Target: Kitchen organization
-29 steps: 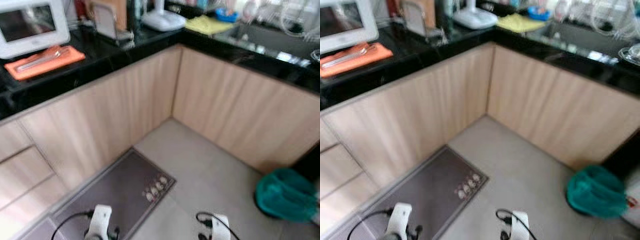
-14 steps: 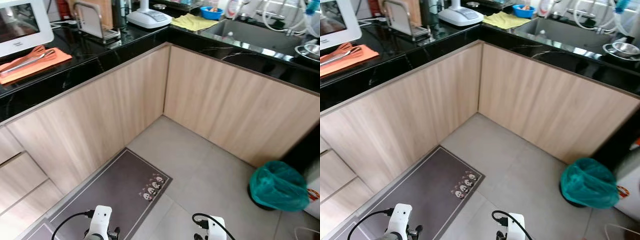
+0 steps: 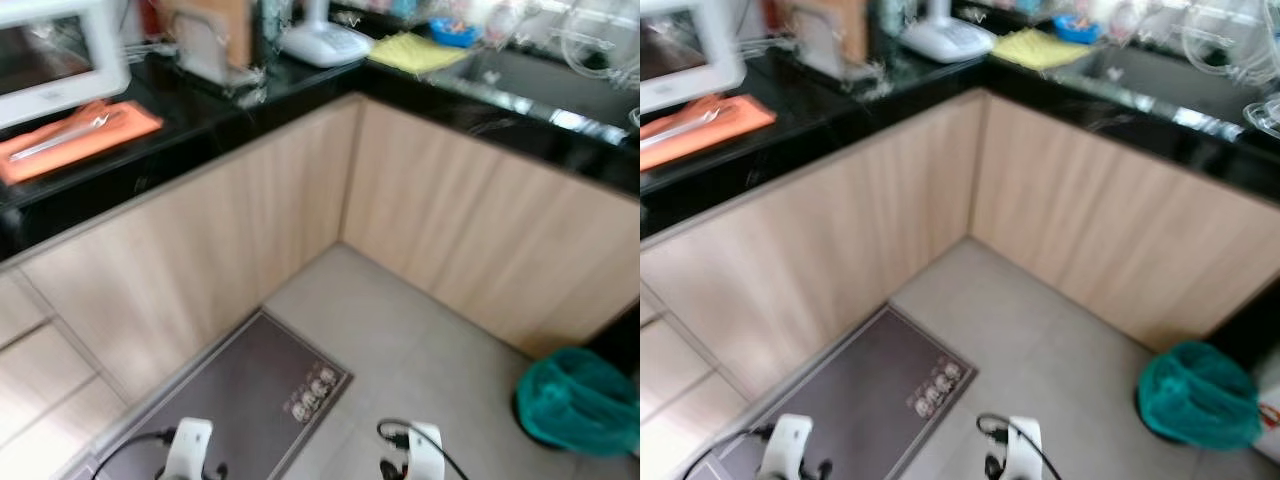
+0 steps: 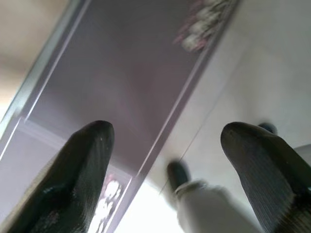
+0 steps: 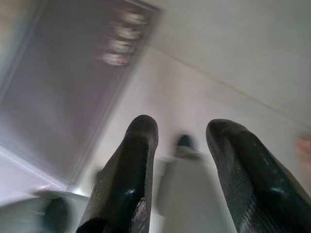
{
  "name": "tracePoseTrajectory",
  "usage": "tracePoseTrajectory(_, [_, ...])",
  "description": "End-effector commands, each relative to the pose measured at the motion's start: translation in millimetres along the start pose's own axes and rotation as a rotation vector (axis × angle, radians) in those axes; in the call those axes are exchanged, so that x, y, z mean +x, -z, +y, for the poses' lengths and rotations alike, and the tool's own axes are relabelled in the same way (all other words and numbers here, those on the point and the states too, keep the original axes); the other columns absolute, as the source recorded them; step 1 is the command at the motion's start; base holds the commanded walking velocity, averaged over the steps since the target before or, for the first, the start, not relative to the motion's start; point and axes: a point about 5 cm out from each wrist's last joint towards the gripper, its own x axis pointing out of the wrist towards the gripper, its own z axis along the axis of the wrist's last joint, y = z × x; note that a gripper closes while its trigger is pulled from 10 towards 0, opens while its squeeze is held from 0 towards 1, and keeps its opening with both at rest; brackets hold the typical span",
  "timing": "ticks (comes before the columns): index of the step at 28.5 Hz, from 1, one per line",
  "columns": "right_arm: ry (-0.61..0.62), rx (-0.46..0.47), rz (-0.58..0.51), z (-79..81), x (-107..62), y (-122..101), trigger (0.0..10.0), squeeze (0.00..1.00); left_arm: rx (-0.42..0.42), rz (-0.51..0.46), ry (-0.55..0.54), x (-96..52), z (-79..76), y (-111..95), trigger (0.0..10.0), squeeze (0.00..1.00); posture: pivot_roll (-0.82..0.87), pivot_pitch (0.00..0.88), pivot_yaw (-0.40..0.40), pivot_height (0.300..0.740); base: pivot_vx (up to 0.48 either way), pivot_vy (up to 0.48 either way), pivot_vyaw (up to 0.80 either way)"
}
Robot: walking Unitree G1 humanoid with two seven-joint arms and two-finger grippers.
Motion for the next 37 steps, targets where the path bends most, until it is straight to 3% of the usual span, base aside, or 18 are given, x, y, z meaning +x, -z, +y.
tracePoseTrajectory(1, [0.015, -0.019, -0.007, -2.3, 0.4, -3.8, 10.0, 0.00, 0.022, 0.028, 0.021, -1.0, -6.3, 8.0, 10.0, 0.00, 0.14, 0.000, -0.062, 0.740, 0.292, 0.000, 0.00])
tracePoseTrajectory(12, [0.020, -0.043, 0.002, -3.6, 0.0, -1.7, 10.0, 0.00, 0.030, 0.038, 0.027, -1.6, -6.8, 10.9, 10.0, 0.00, 0.15, 0.000, -0.069, 0.740, 0.291, 0.000, 0.00])
tracePoseTrajectory(22, [0.017, -0.039, 0.007, -2.8, -0.1, -0.1, 10.0, 0.00, 0.024, 0.045, 0.028, -2.2, -8.0, 14.0, 10.0, 0.00, 0.14, 0.000, -0.067, 0.740, 0.285, 0.000, -0.69])
tracePoseTrajectory(37, [0.030, -0.029, -0.003, -3.4, -0.1, -1.3, 10.0, 0.00, 0.027, 0.043, 0.028, -1.9, -8.9, 13.2, 10.0, 0.00, 0.13, 0.000, -0.066, 0.740, 0.282, 0.000, 0.00])
